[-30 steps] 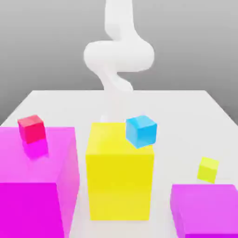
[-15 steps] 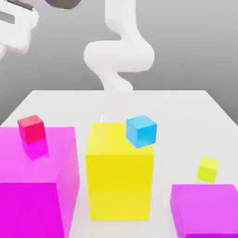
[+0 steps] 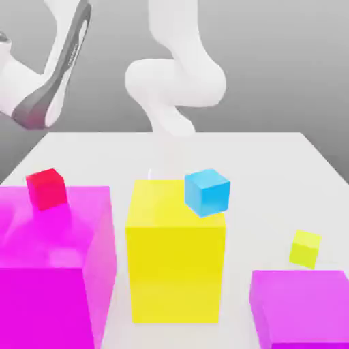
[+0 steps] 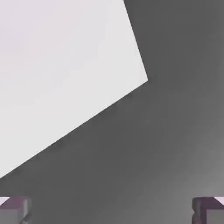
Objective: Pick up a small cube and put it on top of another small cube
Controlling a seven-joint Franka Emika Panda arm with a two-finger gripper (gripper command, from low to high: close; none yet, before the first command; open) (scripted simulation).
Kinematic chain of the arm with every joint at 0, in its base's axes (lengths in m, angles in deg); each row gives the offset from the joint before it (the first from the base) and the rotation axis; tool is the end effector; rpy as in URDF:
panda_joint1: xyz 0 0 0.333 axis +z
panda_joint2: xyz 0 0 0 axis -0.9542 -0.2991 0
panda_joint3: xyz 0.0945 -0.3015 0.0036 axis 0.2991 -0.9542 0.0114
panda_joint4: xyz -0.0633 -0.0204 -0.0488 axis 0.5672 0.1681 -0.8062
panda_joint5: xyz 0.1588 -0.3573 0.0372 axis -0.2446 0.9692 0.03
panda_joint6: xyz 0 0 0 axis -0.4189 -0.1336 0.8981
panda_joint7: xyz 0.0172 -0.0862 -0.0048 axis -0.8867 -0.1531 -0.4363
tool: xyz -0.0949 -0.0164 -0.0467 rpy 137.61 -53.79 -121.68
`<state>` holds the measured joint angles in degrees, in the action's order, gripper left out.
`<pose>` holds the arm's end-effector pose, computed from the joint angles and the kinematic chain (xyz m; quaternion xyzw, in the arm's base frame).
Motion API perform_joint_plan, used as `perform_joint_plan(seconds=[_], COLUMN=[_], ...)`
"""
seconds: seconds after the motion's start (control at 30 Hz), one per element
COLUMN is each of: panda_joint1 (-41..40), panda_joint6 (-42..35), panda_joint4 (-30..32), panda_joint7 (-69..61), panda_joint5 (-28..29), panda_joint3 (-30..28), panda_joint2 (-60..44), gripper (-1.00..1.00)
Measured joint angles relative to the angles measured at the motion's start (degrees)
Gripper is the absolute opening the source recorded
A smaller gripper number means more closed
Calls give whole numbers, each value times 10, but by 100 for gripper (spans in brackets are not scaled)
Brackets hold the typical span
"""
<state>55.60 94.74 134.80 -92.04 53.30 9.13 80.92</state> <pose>0.3078 -0.3983 0.3017 0.9197 0.2414 0.0444 0.3063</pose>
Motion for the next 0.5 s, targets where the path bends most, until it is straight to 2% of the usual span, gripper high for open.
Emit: perform_joint_plan(seconds=[0.1,0.17,0.23,0.33,0.4,0.5], panda_joint1=[40,40,93,110,104,106], panda_joint6=[57,57,116,179,203,235], panda_joint4=[-13,-13,2,26,39,41], panda_joint7=[1,1,-89,-239,-321,-367], panda_joint5=[148,148,152,164,197,280], panda_joint3=[-93,-93,-181,-248,-264,-263], panda_joint2=[-59,-59,-113,-171,-189,-207], gripper=[0,0,0,0,0,0])
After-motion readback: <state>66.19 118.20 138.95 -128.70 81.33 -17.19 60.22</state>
